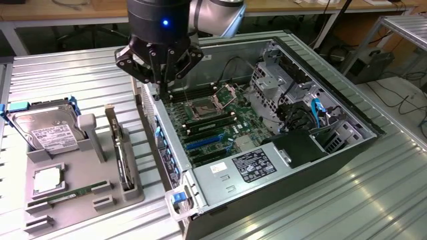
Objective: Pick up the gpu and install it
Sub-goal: 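Reach for the gpu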
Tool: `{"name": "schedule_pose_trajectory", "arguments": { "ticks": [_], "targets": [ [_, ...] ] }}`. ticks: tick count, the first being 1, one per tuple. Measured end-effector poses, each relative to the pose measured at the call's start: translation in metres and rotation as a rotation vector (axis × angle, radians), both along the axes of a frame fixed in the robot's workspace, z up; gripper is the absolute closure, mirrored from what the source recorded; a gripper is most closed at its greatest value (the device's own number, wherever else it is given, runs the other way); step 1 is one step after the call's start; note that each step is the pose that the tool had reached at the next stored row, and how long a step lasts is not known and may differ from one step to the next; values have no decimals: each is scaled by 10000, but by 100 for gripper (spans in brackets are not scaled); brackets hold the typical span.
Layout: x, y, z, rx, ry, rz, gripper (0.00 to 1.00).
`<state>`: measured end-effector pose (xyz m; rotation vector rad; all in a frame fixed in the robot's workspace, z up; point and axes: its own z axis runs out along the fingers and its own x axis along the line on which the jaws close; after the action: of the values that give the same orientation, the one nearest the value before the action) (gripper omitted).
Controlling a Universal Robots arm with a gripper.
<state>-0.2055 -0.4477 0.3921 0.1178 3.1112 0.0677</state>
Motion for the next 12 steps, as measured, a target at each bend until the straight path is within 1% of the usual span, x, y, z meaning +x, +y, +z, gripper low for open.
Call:
{"name": "schedule_pose_trajectory", "arguments": {
  "ticks": [4,10,12],
  "targets": [
    [-175,-23,-10,0,0,0,89],
    [-388,-45,-29,0,0,-1,89],
    [-502,-52,-45,0,0,-1,89]
  ]
}}
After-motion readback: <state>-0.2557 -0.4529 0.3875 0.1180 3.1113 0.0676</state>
